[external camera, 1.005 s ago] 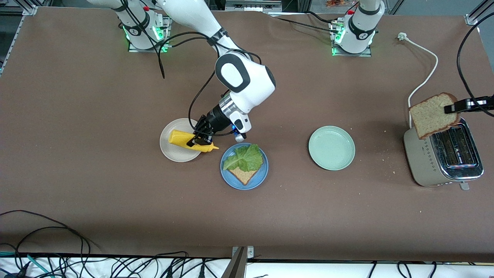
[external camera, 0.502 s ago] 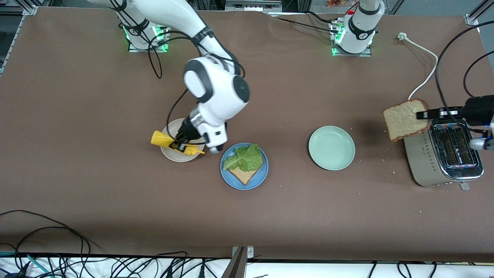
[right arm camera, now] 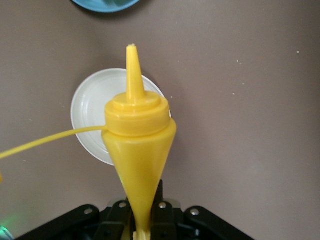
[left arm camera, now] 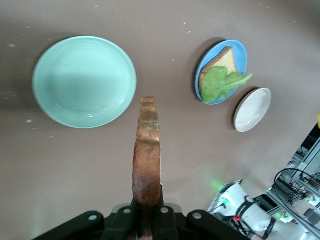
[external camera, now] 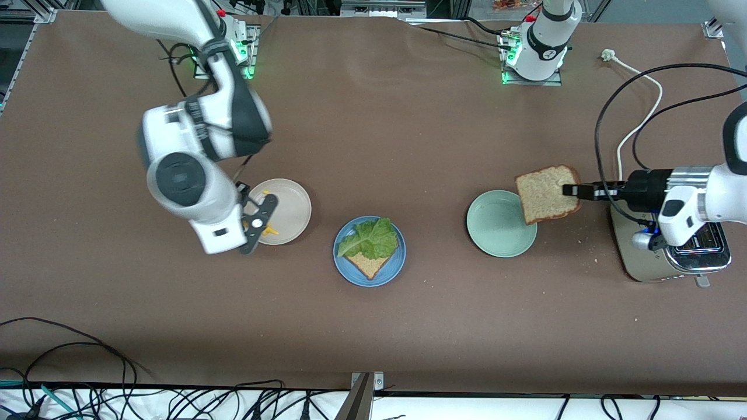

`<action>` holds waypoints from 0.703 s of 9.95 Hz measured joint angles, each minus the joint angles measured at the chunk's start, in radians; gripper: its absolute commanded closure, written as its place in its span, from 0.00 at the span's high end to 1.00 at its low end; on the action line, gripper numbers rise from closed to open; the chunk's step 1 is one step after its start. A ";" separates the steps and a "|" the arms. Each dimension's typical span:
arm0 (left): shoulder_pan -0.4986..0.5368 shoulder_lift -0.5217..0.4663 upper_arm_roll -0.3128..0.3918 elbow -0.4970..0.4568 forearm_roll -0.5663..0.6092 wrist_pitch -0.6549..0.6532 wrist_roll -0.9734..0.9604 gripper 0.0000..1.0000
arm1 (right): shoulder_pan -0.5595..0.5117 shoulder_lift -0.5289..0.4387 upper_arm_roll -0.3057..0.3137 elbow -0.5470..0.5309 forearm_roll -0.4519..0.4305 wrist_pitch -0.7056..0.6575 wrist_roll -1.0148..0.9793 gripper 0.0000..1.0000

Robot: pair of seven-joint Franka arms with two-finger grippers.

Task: Make sandwich in blue plate with both arms
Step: 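Carry the bread toward the blue plate while the right gripper lowers the bottle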

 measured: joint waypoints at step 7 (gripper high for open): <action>-0.232 0.027 -0.002 -0.101 -0.127 0.362 -0.168 0.00 | -0.267 0.002 0.005 -0.074 0.511 -0.186 -0.540 0.12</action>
